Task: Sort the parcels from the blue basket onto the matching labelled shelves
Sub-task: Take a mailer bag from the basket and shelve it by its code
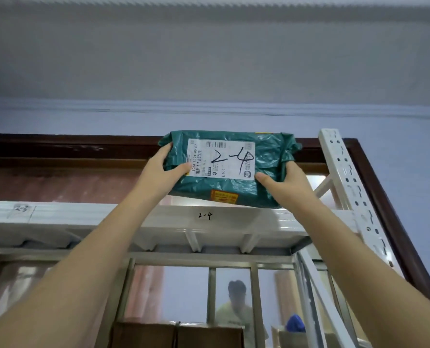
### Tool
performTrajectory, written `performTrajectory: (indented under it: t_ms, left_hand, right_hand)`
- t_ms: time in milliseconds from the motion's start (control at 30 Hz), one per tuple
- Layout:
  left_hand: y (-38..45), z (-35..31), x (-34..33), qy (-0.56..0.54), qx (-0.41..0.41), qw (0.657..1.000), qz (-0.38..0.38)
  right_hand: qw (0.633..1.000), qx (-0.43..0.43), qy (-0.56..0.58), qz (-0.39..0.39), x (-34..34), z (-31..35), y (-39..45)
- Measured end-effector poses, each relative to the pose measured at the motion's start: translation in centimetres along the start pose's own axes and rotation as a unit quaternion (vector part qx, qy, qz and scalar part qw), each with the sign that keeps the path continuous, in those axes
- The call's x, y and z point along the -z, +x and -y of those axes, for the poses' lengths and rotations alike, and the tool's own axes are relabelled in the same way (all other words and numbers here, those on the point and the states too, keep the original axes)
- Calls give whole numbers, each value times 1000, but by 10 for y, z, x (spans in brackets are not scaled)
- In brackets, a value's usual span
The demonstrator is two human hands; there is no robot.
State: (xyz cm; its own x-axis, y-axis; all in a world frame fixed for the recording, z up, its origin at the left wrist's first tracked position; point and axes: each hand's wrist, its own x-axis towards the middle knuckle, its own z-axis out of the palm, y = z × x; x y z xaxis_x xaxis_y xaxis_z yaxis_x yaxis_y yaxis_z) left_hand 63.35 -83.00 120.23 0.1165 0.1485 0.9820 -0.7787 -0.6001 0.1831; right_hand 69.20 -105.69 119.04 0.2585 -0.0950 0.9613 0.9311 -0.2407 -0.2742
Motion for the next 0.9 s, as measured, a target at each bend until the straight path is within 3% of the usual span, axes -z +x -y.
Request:
performTrajectory:
  t_ms: [333,600,900]
  left_hand:
    - [26,64,-19,-3,31,999,32]
    - [40,100,-30,244,100,960,98]
    - [42,97,-32,285,116,945,112]
  right_hand:
    - [999,-2,-48,-7,-44,-44,33]
    - [970,-41,-234,48,-50,-62,45]
    - [941,-131,-292,109,-57,-61,60]
